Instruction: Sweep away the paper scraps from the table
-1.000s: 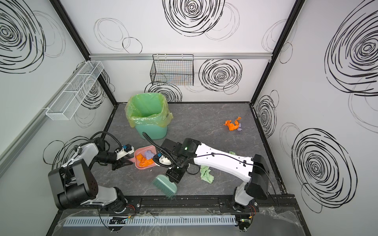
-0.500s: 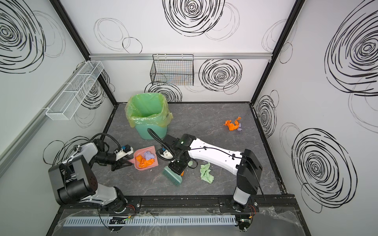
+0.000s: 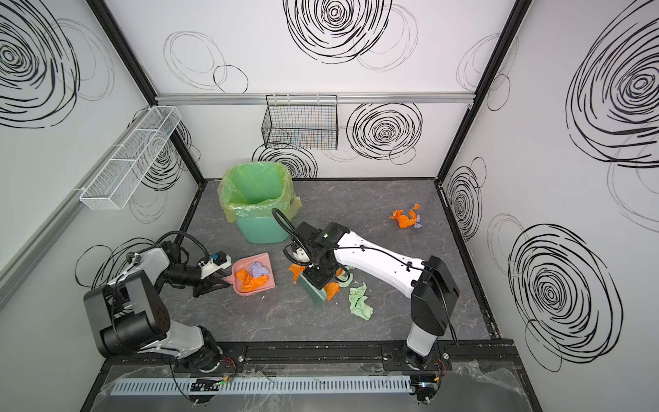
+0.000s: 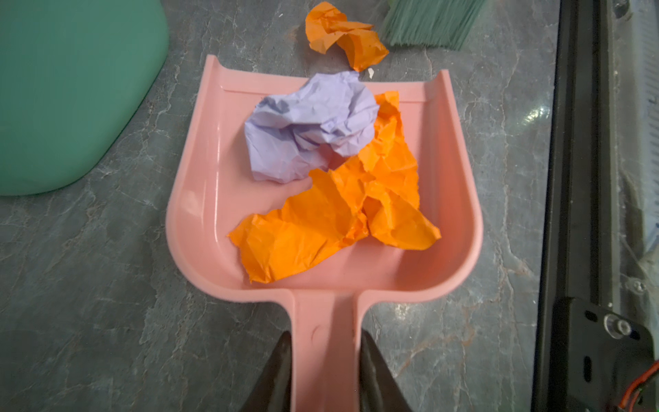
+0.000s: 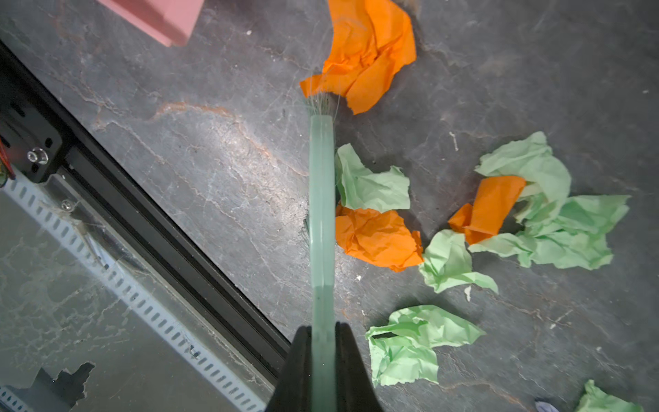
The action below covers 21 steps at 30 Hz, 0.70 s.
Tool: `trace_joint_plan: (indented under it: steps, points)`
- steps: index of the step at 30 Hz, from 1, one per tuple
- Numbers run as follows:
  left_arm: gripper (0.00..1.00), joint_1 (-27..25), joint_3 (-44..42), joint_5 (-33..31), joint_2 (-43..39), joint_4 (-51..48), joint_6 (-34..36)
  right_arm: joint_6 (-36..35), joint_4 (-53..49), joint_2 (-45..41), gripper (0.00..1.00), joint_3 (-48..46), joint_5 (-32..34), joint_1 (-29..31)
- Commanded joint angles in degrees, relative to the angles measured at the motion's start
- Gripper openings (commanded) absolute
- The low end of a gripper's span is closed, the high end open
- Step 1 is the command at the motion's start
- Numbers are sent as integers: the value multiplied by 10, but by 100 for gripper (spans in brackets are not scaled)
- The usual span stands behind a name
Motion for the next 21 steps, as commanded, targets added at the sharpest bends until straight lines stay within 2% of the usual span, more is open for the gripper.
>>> trace_joint_plan:
  steps: [1,5,8,11,14,16,21]
  points:
    - [0,-10,11,21,-6,-34,13,0,-17,-44,0,21,1,-1]
    - [0,-42,-11,13,-29,-5,-20,2,-21,-88,0,47,-26,-4]
    - [0,-75,-37,6,-48,32,-57,14,-35,-117,0,89,-9,-12]
    - [0,-104,-56,3,-55,72,-96,68,-32,-148,0,90,111,-24]
    - [0,-128,-62,-4,-45,108,-131,111,-96,-127,0,92,256,-61]
    - [0,-143,-56,-10,-33,120,-148,131,-91,-120,0,55,271,-100]
    - [0,-170,-40,-35,-22,148,-182,187,-92,-95,0,7,376,-157]
